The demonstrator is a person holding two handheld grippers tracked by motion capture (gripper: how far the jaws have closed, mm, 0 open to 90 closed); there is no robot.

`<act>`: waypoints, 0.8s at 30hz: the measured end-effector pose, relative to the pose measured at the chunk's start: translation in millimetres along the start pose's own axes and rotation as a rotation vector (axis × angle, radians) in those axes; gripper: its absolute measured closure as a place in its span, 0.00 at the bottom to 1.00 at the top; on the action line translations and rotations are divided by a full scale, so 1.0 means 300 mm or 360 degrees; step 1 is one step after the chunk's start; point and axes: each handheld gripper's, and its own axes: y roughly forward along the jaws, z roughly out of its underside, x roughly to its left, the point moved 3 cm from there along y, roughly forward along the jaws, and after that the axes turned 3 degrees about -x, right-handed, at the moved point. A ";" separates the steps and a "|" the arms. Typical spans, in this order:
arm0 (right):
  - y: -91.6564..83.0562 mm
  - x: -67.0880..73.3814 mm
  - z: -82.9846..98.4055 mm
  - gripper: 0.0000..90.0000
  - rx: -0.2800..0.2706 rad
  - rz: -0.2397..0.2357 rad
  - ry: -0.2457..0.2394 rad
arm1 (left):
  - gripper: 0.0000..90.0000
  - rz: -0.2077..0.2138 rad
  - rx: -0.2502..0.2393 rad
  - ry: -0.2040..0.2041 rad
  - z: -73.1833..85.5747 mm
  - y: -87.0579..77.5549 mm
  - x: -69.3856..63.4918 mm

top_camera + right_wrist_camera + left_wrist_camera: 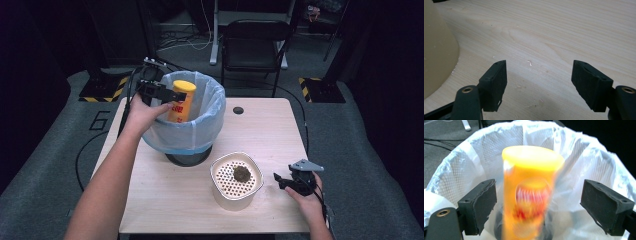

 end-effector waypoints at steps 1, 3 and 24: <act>0.000 0.000 0.000 0.32 -0.0001 0.0000 -0.0001 | 0.14 -0.0041 0.0010 0.0039 0.004 -0.009 0.005; -0.001 0.001 0.000 0.32 0.0003 -0.0003 0.0000 | 0.14 -0.0039 0.0003 0.0042 0.004 -0.015 0.008; -0.005 0.003 0.003 0.32 0.0014 0.0007 0.0009 | 0.29 0.0146 -0.0141 0.0089 0.134 -0.291 0.043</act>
